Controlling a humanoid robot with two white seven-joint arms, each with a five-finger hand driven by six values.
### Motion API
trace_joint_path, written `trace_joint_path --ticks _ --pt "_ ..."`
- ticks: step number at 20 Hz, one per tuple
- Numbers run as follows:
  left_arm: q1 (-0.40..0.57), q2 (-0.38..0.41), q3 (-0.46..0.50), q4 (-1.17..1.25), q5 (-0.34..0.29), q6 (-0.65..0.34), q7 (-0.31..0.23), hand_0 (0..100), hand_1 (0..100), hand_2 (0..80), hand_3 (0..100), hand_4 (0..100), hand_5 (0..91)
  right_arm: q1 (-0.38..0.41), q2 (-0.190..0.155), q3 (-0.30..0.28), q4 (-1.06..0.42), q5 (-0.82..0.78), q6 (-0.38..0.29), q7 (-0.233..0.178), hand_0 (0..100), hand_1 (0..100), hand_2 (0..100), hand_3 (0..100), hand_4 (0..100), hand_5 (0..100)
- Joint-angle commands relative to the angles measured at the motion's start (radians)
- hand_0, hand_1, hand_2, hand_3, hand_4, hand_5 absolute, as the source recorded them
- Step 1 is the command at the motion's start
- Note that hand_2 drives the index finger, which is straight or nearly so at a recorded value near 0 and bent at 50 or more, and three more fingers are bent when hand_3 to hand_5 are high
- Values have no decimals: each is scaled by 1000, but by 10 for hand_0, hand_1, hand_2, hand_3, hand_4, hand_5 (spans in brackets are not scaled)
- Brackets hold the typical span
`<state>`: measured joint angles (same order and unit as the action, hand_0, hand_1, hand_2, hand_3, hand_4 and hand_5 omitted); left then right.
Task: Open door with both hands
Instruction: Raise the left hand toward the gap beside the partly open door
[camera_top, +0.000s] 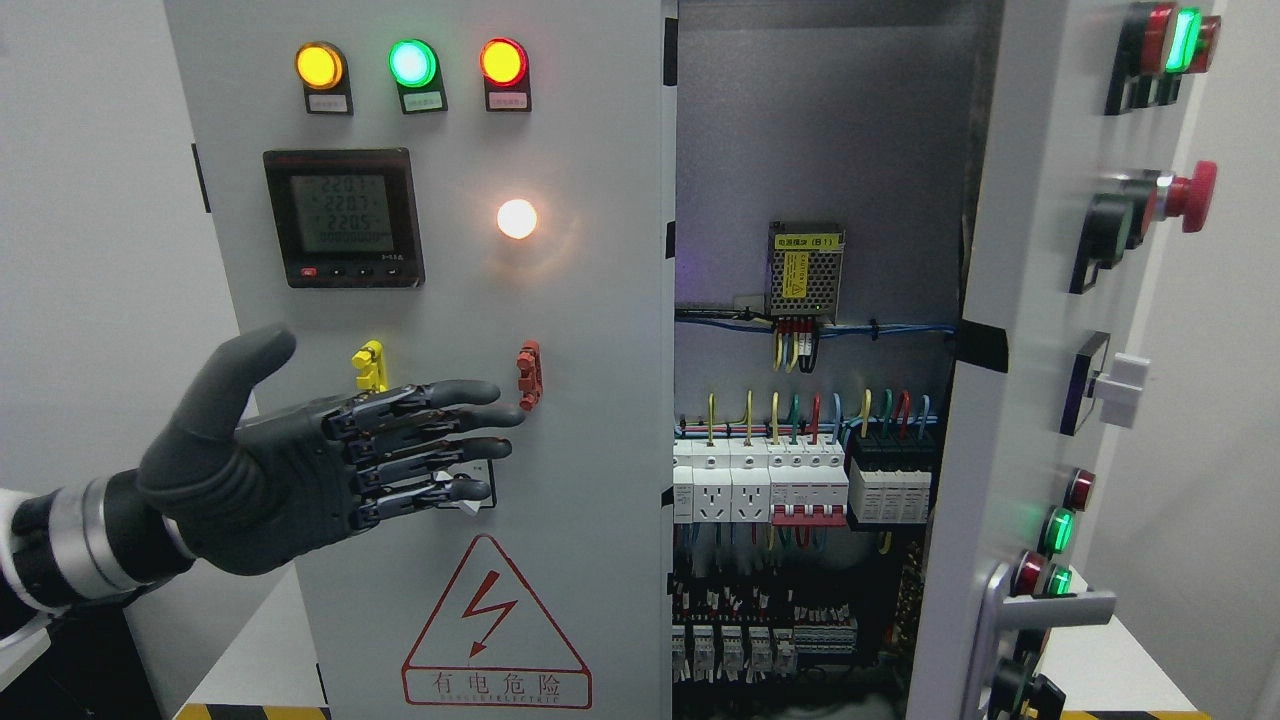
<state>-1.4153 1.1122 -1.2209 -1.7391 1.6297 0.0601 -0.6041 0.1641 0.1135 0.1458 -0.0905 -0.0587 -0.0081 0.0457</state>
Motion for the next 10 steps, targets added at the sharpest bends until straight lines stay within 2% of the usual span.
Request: trace_joint_path --ticks 1,3,7,10 --pt "-106 -184 -253 10 76 9 15 0 0 0 0 31 0 0 0 1 0 0 0 0 106 0 0 0 0 0" --pt "-148 -204 -258 10 113 29 20 0 0 0 0 30 0 0 0 0 0 -1 0 0 106 0 0 0 0 0" --pt "-224 -288 -284 26 140 37 56 0 0 0 0 30 0 0 0 0 0 0 0 -1 107 0 0 0 0 0" --pt "-266 -376 -285 76 208 37 66 0 0 0 0 30 0 0 0 0 0 0 0 0 107 0 0 0 0 0"
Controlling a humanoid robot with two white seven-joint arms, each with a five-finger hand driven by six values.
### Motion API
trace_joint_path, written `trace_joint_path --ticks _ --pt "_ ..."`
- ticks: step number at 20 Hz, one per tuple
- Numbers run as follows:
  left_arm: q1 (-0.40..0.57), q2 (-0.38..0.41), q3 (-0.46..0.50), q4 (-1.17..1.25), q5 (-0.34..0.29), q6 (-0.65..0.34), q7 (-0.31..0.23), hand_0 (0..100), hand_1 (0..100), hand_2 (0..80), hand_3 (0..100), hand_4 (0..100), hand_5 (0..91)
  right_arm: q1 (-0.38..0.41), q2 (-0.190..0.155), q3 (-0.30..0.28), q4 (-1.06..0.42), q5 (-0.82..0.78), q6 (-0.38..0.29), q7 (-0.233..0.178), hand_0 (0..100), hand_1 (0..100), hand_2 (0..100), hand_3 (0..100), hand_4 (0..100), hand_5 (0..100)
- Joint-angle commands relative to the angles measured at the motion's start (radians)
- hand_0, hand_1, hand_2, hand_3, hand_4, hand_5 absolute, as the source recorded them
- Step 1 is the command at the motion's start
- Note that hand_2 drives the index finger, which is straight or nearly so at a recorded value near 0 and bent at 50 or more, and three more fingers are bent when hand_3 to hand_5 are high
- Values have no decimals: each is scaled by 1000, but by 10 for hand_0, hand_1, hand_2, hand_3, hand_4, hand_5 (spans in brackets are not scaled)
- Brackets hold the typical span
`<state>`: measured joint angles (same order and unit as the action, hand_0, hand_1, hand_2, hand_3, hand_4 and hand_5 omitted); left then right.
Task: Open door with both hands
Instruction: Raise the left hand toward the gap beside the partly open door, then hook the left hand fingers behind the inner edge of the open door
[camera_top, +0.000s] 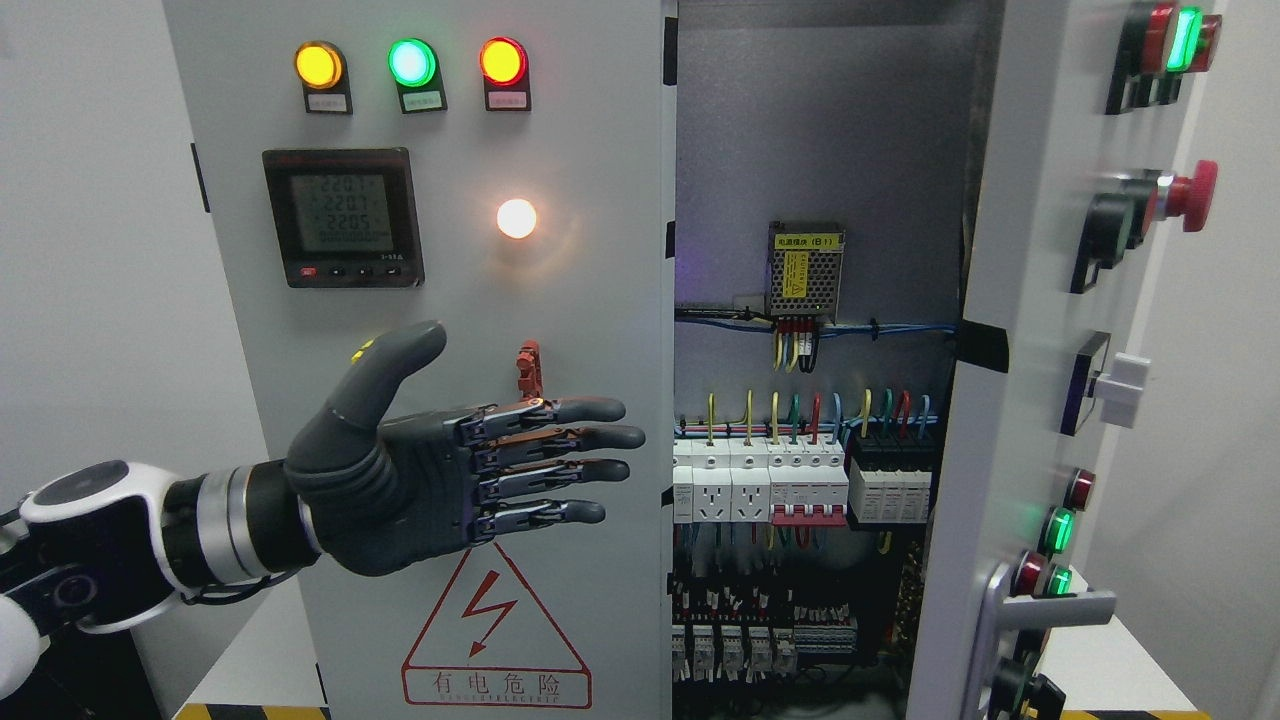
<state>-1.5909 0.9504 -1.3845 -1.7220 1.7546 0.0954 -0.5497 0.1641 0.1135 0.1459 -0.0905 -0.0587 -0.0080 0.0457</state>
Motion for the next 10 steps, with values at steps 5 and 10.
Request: trace_joint_path --ticks 5,10 --pt "-127 -311 -116 70 94 1 30 0 0 0 0 31 0 0 0 0 0 0 0 0 107 0 0 0 0 0" --pt "-129 -389 -108 94 95 1 68 0 0 0 0 31 0 0 0 0 0 0 0 0 107 0 0 0 0 0"
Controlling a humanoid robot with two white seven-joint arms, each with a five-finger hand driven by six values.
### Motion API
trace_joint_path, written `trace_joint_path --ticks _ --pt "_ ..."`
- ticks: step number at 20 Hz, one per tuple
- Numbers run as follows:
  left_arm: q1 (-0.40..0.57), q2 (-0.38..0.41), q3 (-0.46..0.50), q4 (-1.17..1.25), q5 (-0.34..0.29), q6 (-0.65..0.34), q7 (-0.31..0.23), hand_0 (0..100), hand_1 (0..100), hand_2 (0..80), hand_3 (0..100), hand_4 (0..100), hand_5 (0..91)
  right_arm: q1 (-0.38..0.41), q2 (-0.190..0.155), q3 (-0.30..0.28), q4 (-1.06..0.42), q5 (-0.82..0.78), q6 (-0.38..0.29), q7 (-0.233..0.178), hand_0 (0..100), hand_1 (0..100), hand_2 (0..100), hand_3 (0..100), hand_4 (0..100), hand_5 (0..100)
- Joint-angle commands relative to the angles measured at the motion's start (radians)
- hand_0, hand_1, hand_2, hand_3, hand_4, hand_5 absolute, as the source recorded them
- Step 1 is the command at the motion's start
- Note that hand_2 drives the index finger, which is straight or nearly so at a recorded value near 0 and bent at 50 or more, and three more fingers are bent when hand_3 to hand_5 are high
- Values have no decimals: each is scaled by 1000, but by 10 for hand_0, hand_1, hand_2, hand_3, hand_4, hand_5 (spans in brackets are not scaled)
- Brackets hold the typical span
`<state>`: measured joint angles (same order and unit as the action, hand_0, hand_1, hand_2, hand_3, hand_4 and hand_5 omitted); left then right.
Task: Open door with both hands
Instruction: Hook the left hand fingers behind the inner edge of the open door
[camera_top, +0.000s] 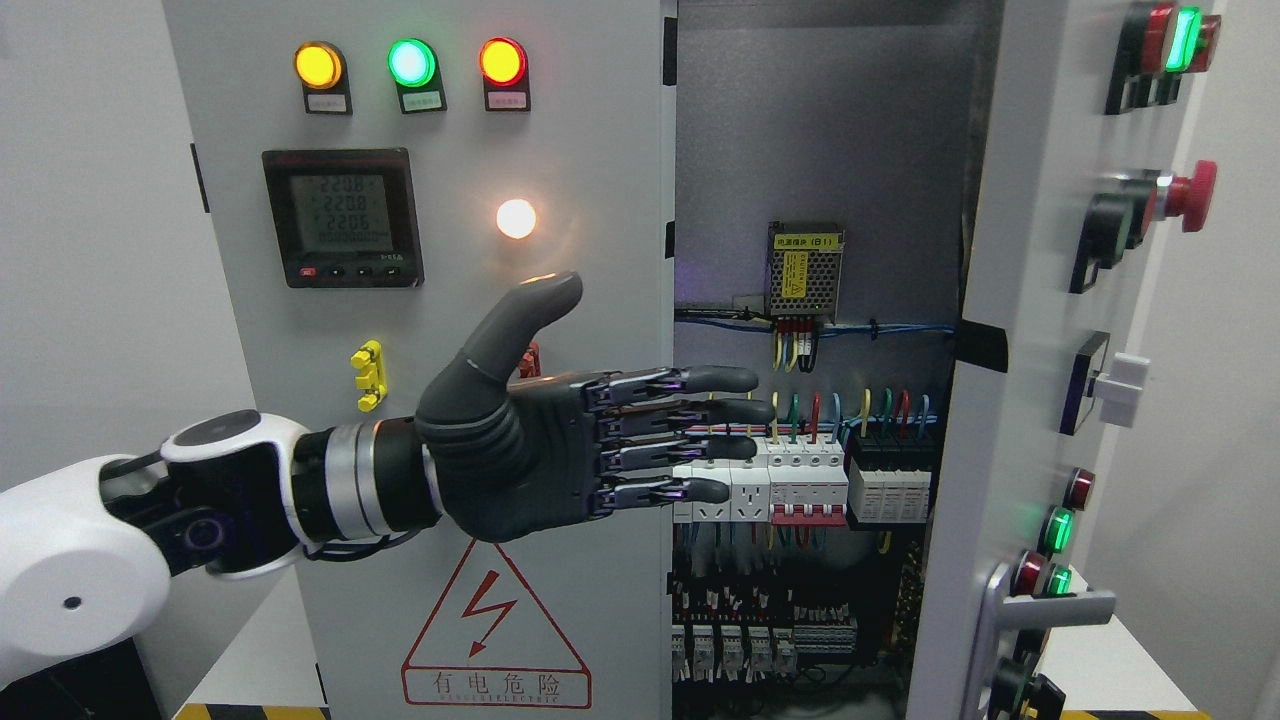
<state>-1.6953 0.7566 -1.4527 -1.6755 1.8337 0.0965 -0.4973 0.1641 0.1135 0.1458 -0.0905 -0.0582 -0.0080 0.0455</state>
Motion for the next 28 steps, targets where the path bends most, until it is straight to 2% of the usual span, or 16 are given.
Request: trace_joint_path --ticks 1,16,22,25,28 --pt "-24 -204 -40 52 16 0 20 0 0 0 0 31 0 0 0 0 0 0 0 0 107 0 0 0 0 0" --pt "-21 -329 28 89 18 -3 120 0 0 0 0 31 0 0 0 0 0 0 0 0 107 0 0 0 0 0" --pt "-21 -376 29 121 28 -3 129 0 0 0 0 32 0 0 0 0 0 0 0 0 107 0 0 0 0 0" --pt "-21 -402 29 131 33 -3 177 0 0 0 0 31 0 0 0 0 0 0 0 0 107 0 0 0 0 0" --pt "-23 -428 34 131 32 -3 181 0 0 0 0 31 0 0 0 0 0 0 0 0 107 0 0 0 0 0"
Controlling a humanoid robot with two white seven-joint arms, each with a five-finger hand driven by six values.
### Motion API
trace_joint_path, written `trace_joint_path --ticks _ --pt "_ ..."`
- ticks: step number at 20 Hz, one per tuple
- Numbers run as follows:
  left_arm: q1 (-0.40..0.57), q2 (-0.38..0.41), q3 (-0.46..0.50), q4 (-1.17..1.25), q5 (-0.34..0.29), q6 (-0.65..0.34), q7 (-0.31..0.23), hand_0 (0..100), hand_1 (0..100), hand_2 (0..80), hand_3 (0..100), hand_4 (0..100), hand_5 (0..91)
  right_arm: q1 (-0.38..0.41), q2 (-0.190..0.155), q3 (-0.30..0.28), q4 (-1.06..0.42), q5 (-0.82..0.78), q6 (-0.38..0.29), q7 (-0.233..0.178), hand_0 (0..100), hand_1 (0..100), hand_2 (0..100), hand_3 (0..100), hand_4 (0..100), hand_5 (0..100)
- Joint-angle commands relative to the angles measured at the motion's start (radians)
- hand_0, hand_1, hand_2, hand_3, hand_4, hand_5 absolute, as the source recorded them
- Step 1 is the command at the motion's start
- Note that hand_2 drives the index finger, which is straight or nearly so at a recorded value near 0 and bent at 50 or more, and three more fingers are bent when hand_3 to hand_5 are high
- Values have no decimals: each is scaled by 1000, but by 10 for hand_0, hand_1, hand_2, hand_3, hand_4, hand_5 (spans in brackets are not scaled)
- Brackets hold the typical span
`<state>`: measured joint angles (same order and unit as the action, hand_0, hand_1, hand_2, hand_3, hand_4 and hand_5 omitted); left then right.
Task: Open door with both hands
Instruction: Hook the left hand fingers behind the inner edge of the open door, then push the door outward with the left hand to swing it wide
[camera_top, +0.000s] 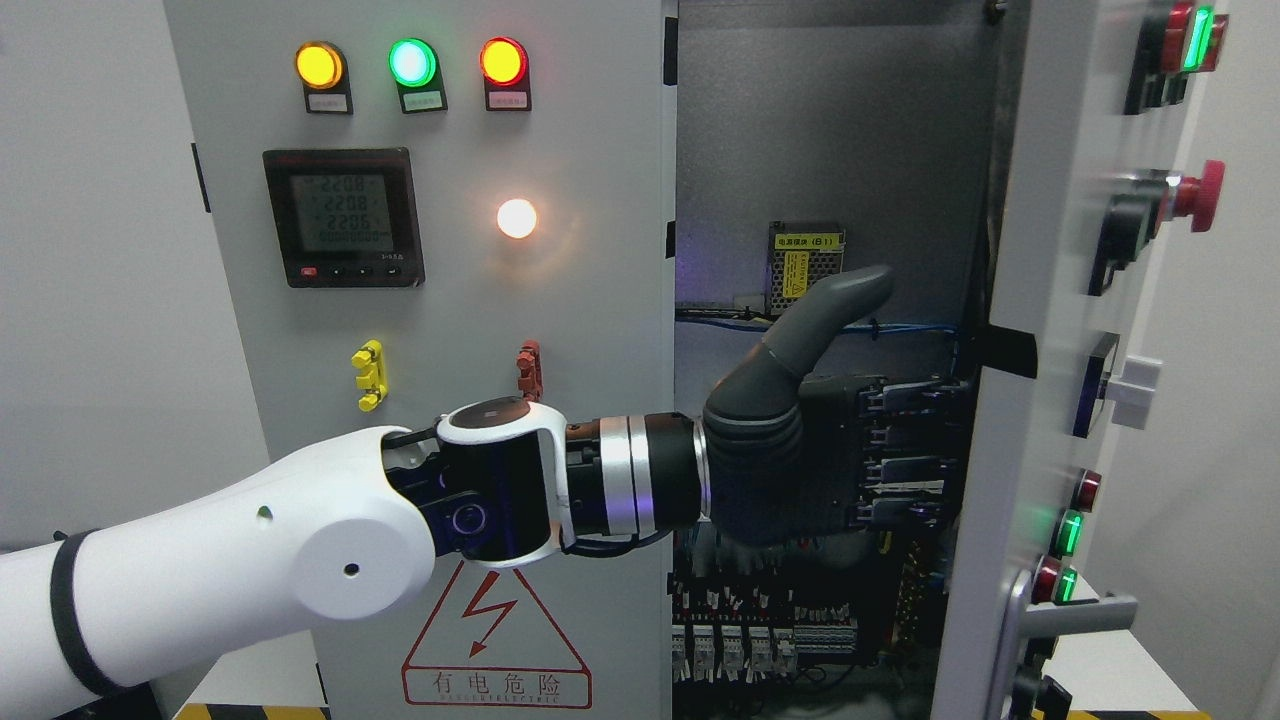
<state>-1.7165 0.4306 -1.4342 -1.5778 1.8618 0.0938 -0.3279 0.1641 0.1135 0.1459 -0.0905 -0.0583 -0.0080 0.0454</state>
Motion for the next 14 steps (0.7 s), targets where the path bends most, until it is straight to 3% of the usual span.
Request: trace_joint_path --ticks 1,14 --pt "0 -113 21 33 3 0 13 0 0 0 0 31 0 0 0 1 0 0 0 1 107 0 0 0 0 0" --pt "-5 -237 67 35 -7 11 73 0 0 0 0 32 0 0 0 0 0 0 0 1 107 0 0 0 0 0"
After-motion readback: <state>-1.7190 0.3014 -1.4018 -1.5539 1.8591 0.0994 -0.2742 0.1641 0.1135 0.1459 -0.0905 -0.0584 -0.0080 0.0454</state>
